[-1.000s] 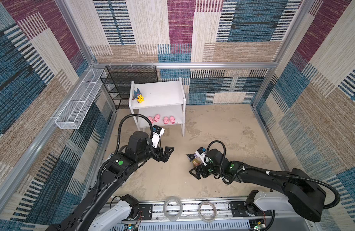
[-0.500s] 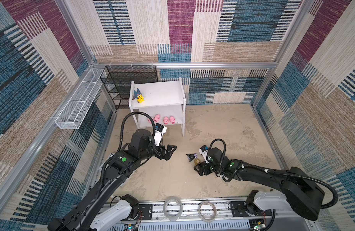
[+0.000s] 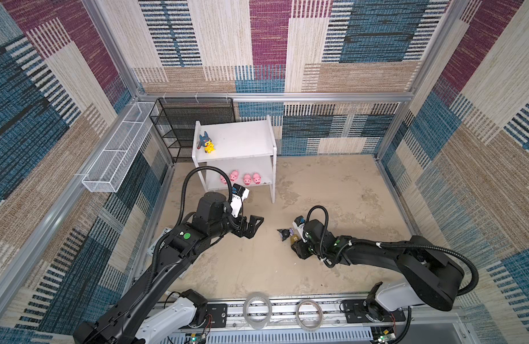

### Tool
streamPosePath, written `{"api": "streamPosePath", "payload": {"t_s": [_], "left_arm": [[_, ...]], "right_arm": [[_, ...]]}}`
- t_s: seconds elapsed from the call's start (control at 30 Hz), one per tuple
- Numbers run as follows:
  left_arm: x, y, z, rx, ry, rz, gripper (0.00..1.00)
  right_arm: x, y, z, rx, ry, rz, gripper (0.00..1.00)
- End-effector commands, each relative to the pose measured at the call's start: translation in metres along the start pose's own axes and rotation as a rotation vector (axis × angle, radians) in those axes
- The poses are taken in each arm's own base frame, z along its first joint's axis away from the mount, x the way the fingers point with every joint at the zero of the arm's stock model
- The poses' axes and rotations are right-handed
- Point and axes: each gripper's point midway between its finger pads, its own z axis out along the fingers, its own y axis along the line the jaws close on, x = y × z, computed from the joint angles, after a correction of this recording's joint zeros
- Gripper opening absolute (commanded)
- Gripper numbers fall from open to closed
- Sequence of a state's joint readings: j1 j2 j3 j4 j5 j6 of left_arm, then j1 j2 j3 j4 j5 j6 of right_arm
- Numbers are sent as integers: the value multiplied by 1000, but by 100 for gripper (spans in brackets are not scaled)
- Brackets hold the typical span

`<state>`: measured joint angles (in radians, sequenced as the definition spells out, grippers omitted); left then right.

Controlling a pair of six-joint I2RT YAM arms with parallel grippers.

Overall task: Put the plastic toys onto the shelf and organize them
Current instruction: 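Lower the right gripper onto the blonde figurine in pink dress and close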

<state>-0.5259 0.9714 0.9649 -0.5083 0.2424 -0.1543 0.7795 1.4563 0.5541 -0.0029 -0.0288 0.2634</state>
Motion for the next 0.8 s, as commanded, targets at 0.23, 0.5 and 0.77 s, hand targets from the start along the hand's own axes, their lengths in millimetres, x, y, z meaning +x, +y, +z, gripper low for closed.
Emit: {"api": "streamPosePath", "payload": {"t_s": [0.23,0.5,0.77], "left_arm": [[5,2,9,2,22,-27,98],[29,-8,22,45,100,-71,98],[45,-20,27,73,144,-72,98]], "right_arm": [[-16,4,-10,-10,-79,-45,41],[-30,27,-37,-106,-178,-128,38],[-30,15,-38,-37,-169,-53,42]]}}
